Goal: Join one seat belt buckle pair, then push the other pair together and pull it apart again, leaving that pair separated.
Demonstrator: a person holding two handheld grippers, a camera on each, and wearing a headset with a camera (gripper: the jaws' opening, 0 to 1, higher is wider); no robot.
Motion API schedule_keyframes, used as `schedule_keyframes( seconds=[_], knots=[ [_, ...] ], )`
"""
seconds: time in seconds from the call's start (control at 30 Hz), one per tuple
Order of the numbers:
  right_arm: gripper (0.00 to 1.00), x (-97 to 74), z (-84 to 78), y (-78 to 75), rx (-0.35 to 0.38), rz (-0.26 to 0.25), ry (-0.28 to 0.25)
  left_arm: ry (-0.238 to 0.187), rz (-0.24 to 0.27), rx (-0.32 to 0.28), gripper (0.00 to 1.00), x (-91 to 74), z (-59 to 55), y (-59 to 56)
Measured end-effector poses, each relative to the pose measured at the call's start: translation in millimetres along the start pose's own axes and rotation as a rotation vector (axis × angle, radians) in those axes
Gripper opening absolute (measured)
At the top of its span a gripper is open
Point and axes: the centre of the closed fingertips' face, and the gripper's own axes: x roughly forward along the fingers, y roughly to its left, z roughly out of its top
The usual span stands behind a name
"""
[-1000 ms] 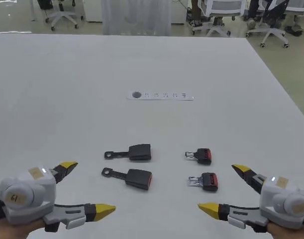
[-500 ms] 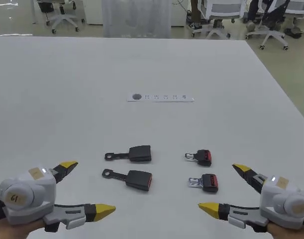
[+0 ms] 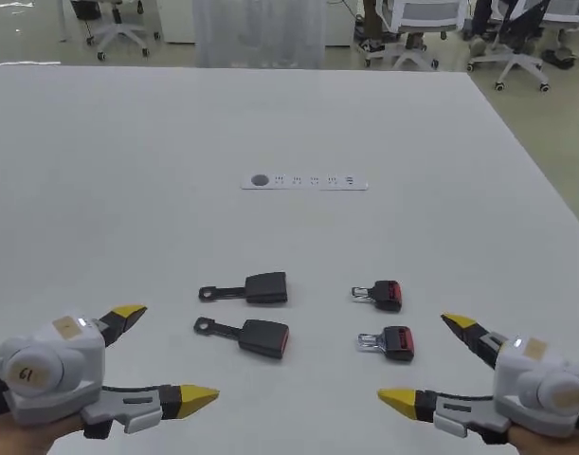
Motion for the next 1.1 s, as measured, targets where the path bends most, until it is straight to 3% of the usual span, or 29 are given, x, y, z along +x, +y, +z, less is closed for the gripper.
schedule_keyframes(
  seconds=[0.63, 1.1],
  knots=[
    [0.96, -2.8, -2.4, -2.9, 0.002, -0.004, 0.004, -0.006, -0.002, -0.004, 0.98, 0.9, 6.1, -5.3],
    [0.94, -3.7, -4.5, -4.3, -0.003, -0.002, 0.008, 0.004, -0.006, 0.000, 0.98, 2.5, 3.9, -6.0]
  ],
)
